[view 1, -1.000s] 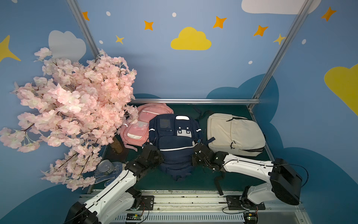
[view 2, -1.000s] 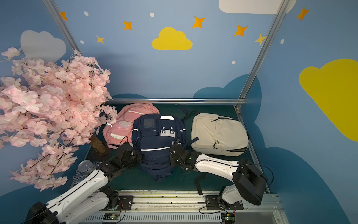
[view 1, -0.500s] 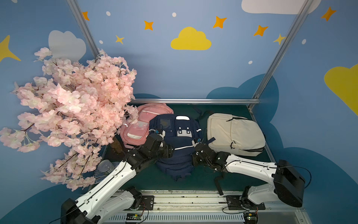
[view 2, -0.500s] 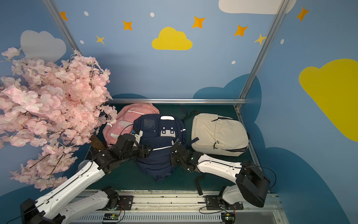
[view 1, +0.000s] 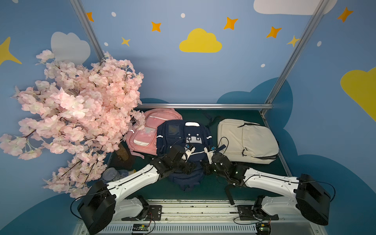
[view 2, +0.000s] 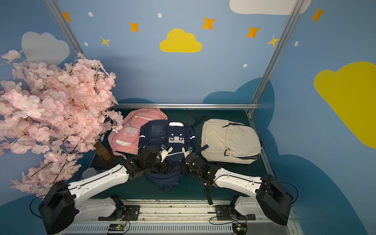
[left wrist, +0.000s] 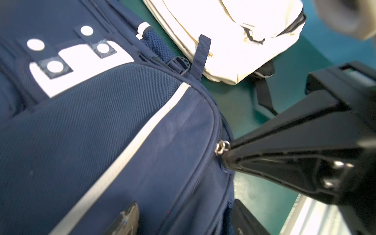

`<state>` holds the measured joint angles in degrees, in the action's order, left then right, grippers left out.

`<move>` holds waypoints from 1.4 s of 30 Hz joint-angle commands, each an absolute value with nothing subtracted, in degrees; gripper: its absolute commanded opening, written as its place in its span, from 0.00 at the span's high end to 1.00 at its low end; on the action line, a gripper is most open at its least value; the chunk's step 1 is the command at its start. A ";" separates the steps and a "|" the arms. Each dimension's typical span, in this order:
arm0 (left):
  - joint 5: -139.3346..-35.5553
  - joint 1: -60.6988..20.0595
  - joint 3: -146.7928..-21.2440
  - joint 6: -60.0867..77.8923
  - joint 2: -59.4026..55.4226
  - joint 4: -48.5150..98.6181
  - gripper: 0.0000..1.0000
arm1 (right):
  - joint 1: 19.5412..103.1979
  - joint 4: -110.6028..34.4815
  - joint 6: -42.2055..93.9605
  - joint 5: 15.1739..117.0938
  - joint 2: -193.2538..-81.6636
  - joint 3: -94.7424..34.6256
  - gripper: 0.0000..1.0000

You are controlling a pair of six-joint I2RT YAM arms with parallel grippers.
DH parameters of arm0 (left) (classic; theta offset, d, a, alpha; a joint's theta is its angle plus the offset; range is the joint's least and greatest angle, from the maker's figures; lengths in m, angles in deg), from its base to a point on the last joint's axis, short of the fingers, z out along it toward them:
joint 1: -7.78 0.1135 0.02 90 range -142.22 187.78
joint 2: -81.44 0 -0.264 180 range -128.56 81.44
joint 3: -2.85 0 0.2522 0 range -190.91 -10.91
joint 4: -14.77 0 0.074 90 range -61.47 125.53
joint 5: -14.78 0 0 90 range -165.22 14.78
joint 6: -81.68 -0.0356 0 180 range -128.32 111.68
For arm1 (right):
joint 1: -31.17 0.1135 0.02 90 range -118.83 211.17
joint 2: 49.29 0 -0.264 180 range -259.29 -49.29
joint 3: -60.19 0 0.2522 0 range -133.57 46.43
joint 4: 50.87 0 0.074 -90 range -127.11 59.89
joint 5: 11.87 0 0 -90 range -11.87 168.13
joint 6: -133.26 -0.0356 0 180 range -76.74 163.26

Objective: Zip up the backpack
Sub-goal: Zip the zipper on the backpack.

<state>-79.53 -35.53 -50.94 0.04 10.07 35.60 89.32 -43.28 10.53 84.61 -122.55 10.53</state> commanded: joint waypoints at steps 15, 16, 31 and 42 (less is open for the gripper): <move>-75.22 -36.03 -47.73 -5.30 5.39 29.06 0.90 | 87.49 -40.30 5.21 87.07 -124.25 9.31 1.00; -74.98 -36.02 -47.29 -5.22 5.72 29.06 0.92 | 87.02 -38.73 4.64 87.79 -124.19 9.10 1.00; -71.02 -36.89 -40.05 -4.62 15.22 26.60 0.98 | 78.69 -28.34 1.28 91.63 -128.30 3.55 1.00; -69.88 -39.55 -37.62 -5.24 18.63 24.84 0.98 | 73.29 -29.18 3.55 88.68 -133.67 -1.78 1.00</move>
<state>-70.31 -39.22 -39.27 -6.69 15.73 20.63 76.99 -30.78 2.25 79.48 -132.30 -1.23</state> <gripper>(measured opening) 0.076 0.055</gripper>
